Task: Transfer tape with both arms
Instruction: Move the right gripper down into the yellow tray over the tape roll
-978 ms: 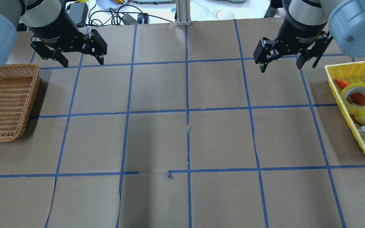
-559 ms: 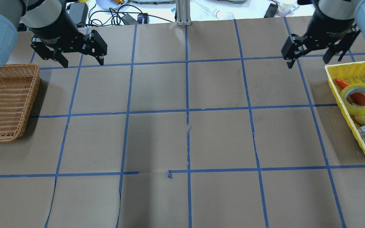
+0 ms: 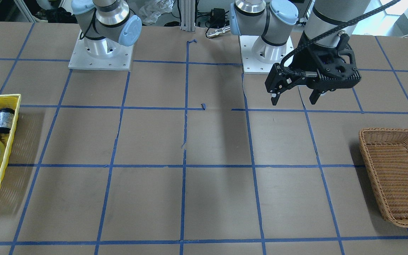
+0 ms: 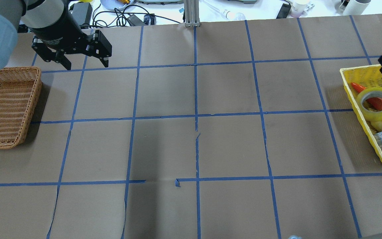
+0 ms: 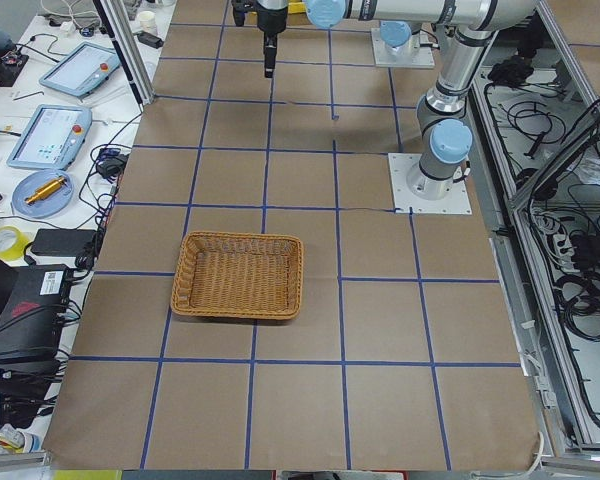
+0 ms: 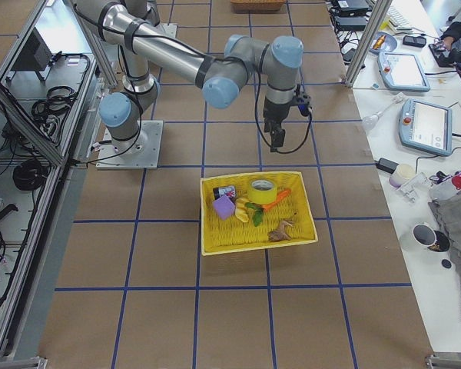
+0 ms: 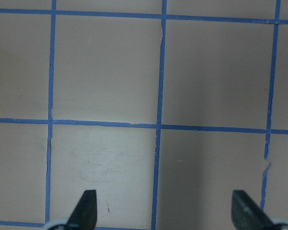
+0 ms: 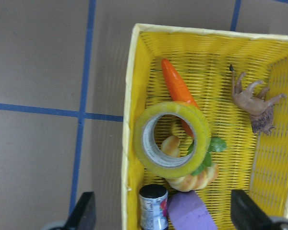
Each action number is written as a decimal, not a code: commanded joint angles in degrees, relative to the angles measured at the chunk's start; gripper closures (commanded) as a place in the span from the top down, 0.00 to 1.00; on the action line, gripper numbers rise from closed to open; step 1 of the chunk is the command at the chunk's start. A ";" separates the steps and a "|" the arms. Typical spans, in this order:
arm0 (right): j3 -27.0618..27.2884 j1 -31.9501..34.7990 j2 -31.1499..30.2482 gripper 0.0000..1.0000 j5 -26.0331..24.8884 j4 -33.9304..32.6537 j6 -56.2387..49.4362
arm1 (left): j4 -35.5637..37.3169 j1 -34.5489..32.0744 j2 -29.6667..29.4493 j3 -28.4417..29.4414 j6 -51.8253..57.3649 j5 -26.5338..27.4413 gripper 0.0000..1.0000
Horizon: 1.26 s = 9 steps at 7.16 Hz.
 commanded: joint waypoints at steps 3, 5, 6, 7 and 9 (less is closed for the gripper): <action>5.53 -5.73 11.89 1.00 -7.64 -13.35 6.01 | 0.09 -0.06 -0.17 -0.16 -0.06 -0.08 1.00; 8.54 -5.73 12.33 1.00 -7.47 -14.66 9.86 | 0.09 -0.06 -0.26 -0.16 -0.15 -0.25 1.00; 8.37 -5.73 11.90 1.00 -7.47 -14.75 9.43 | 0.01 -0.06 -0.18 -0.16 -0.15 -0.17 1.00; 7.76 -5.04 11.28 1.00 -7.91 -14.49 9.42 | 0.09 -0.06 -0.26 -0.16 -0.15 -0.17 1.00; 7.22 -4.41 9.43 1.00 -8.09 -13.96 9.07 | 0.09 -0.06 -0.26 -0.16 -0.15 -0.08 1.00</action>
